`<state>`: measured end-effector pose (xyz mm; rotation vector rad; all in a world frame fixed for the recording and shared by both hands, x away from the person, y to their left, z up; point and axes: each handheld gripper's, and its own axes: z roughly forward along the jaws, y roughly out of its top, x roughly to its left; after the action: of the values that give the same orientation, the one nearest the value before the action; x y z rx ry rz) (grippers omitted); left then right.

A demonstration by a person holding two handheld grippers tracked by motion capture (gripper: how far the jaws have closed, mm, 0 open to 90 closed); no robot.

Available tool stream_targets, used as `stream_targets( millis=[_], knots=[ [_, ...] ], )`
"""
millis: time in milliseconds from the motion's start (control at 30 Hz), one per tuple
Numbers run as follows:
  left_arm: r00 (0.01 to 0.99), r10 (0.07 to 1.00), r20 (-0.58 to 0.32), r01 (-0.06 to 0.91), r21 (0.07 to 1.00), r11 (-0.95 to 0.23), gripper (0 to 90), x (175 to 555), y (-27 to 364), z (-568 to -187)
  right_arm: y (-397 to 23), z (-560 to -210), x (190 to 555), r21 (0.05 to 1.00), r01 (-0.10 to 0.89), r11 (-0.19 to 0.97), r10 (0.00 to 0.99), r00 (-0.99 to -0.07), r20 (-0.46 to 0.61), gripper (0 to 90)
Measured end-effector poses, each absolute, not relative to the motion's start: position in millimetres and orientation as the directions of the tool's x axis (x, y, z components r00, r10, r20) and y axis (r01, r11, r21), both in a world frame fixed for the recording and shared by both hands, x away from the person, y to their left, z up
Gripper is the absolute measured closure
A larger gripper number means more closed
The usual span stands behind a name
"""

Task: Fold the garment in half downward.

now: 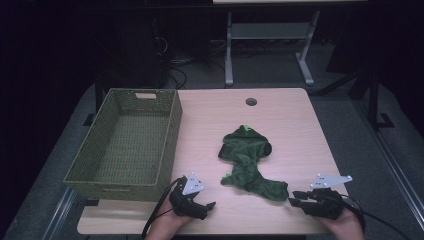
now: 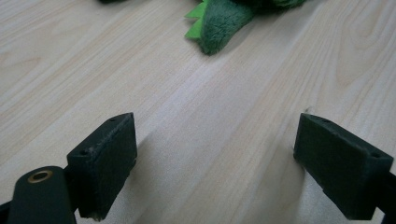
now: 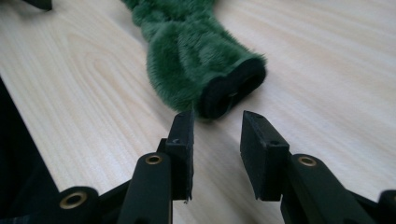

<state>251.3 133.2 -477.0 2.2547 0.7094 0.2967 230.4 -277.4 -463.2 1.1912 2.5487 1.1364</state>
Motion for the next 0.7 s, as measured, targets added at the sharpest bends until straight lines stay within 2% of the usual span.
stream_targets(
  millis=[233,333,400,500,700],
  knots=[
    [0.82,0.572,-0.002,0.4,0.716,-0.572,12.7,251,133,-477,-270,-467,238,0.664,0.617,0.422,0.675,-0.703,0.223,65.2],
    [0.82,0.572,-0.002,0.401,0.716,-0.572,12.7,251,133,-477,-268,-467,240,0.664,0.62,0.418,0.669,-0.705,0.237,72.3],
    [0.82,0.572,-0.002,0.401,0.716,-0.572,12.7,251,133,-477,-267,-466,241,0.666,0.621,0.413,0.662,-0.707,0.249,80.8],
    [0.82,0.572,-0.001,0.4,0.715,-0.573,12.7,251,133,-477,-268,-465,242,0.668,0.615,0.419,0.658,-0.713,0.244,84.0],
    [0.82,0.572,-0.002,0.401,0.716,-0.572,12.7,251,133,-477,-273,-459,242,0.684,0.604,0.409,0.658,-0.715,0.237,85.0]
  ],
)
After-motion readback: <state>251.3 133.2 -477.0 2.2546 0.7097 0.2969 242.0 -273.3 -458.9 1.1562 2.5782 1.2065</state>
